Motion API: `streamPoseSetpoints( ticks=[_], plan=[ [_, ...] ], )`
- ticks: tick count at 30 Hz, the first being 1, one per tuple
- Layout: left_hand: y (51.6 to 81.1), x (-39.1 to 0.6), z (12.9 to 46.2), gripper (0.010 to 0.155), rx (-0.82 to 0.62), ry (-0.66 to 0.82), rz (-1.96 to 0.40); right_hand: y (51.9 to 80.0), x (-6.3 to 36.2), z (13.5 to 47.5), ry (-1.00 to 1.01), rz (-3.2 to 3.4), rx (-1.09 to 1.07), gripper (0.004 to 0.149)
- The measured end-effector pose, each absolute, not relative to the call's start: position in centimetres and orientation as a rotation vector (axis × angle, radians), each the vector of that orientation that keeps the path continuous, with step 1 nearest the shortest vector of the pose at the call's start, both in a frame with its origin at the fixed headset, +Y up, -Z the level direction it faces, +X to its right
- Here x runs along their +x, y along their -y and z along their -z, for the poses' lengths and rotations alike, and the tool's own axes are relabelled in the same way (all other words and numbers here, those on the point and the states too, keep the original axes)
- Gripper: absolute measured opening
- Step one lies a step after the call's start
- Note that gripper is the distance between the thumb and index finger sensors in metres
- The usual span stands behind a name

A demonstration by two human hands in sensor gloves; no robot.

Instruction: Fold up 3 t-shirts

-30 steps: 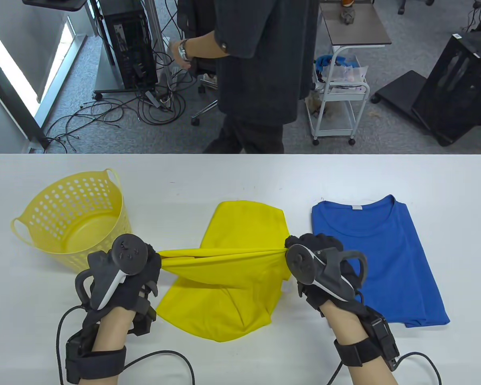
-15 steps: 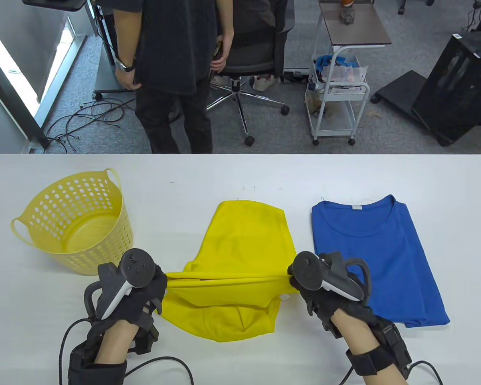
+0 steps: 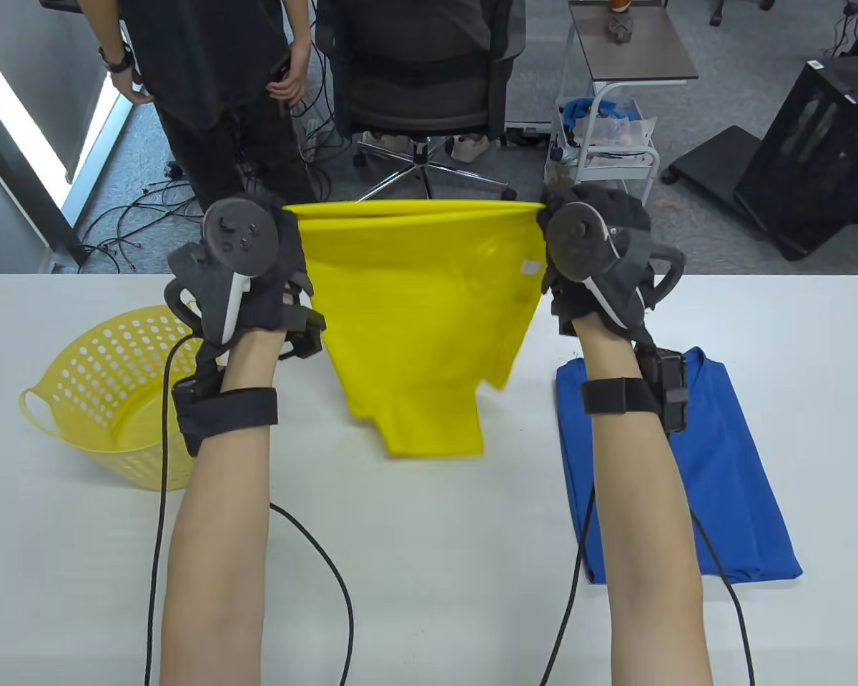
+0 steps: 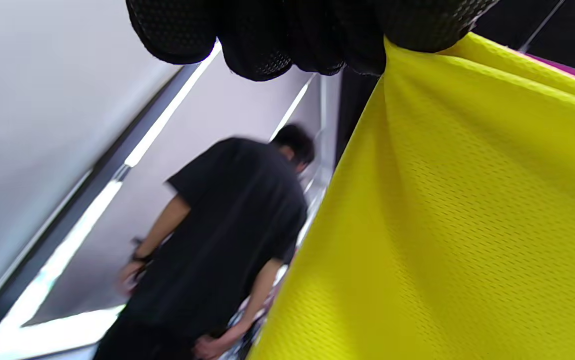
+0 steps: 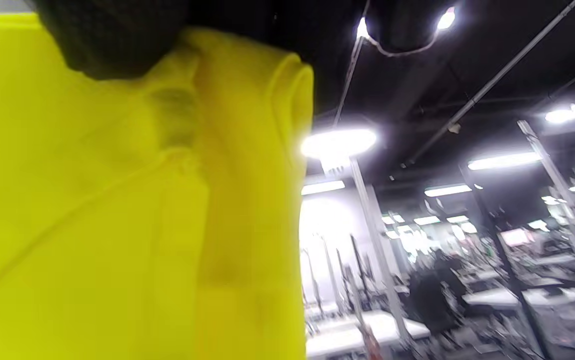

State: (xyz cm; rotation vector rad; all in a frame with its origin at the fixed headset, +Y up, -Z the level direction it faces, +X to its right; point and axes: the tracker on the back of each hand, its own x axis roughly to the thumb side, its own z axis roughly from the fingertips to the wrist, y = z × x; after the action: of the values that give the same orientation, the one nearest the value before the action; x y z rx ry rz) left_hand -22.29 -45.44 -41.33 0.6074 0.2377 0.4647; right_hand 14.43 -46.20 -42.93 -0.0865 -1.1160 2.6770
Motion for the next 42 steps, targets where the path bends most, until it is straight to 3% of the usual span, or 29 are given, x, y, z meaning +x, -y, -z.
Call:
streamPoseSetpoints(
  ticks=[2, 5, 13, 17, 22, 31, 36, 42],
  plan=[
    [45.4, -22.4, 40.7, 0.039, 0.608, -0.211, -0.472, 46.2, 14.9, 42.4, 1.108, -2.683, -0.049, 0.039],
    [48.1, -22.3, 40.0, 0.038, 0.548, -0.195, -0.449, 48.6, 15.1, 41.9, 1.044, -2.778, -0.024, 0.039],
    [65.3, -23.1, 37.1, 0.038, 0.037, -0.253, -0.347, 64.2, 14.4, 39.5, 0.241, -3.061, 0.112, 0.039],
    [69.5, -23.4, 35.2, 0.038, -0.112, -0.244, -0.313, 68.7, 13.5, 37.6, 0.077, -3.154, 0.182, 0.038],
    [69.7, -23.4, 32.9, 0.038, -0.135, -0.226, -0.253, 69.8, 13.1, 35.8, 0.04, -3.172, 0.196, 0.039],
    [67.8, -23.6, 28.3, 0.038, -0.16, -0.219, -0.252, 67.7, 12.7, 31.3, 0.055, -3.189, 0.241, 0.039],
    [65.2, -23.6, 25.3, 0.038, -0.125, -0.213, -0.264, 65.0, 12.9, 28.0, 0.114, -3.184, 0.245, 0.039],
    [59.8, -23.1, 22.5, 0.039, -0.03, -0.192, -0.271, 59.5, 13.5, 24.2, 0.292, -3.171, 0.242, 0.039]
  ],
)
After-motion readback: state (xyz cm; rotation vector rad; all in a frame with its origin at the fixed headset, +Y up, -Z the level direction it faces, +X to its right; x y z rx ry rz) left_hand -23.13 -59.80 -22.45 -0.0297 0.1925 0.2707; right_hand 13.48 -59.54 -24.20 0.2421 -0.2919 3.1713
